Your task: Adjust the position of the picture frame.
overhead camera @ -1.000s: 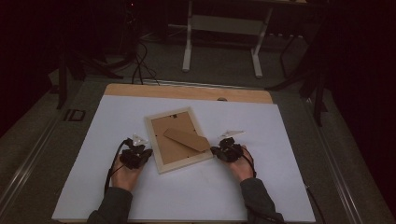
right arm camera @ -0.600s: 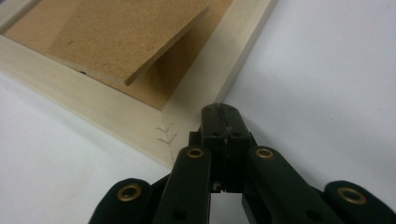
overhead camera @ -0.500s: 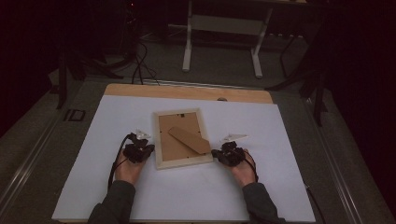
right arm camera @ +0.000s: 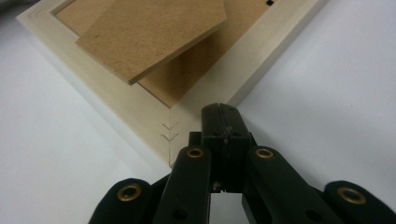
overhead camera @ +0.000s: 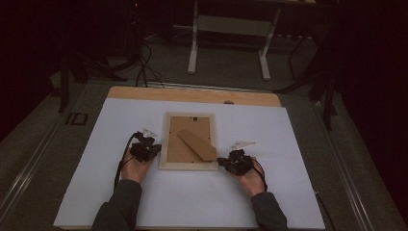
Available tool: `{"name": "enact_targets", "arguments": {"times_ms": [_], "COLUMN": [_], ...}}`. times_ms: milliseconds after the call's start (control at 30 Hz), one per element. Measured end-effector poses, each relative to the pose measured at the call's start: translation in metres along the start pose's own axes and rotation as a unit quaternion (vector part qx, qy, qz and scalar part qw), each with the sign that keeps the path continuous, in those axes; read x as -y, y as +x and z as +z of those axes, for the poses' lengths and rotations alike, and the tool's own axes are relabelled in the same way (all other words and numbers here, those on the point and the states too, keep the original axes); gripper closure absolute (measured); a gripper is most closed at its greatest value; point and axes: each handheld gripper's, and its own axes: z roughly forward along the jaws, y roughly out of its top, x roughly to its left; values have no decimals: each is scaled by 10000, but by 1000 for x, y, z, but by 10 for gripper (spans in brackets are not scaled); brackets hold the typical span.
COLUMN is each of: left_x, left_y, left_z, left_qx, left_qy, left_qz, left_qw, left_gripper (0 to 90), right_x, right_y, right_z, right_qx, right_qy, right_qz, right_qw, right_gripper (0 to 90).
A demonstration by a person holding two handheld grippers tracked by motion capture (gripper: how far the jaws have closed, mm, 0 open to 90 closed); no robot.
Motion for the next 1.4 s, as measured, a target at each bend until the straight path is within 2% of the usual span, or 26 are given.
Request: {"name": "enact_targets", "arguments": {"times_ms": [267, 533, 767, 933, 1067, 1400], "left_x": [-6, -14, -24, -30, -33, -39], "left_y": [5, 12, 16, 17, 21, 20], "left_z": [6, 14, 21, 25, 28, 30], "left_qx": [153, 335, 383, 394, 544, 521], "left_qy": [-31, -45, 8, 53, 86, 192], "left_qz": [-175, -229, -187, -130, -134, -12], "left_qw": [9997, 9992, 9991, 9991, 9984, 9985], "left_gripper": [900, 900, 900, 900, 900, 900], "right_x": [2, 3, 4, 5, 6, 9], "right_y": [2, 6, 13, 19, 22, 34], "right_z": [-2, -3, -3, -4, -4, -4], "right_qx": [-71, -168, -177, -300, -388, -524], "right_qy": [-3, 46, 62, 106, 129, 168], "right_qz": [-7, -62, -248, -337, -352, -545], "right_qw": [10000, 9998, 9995, 9989, 9985, 9970], "right_gripper": [900, 900, 900, 900, 900, 900]}}
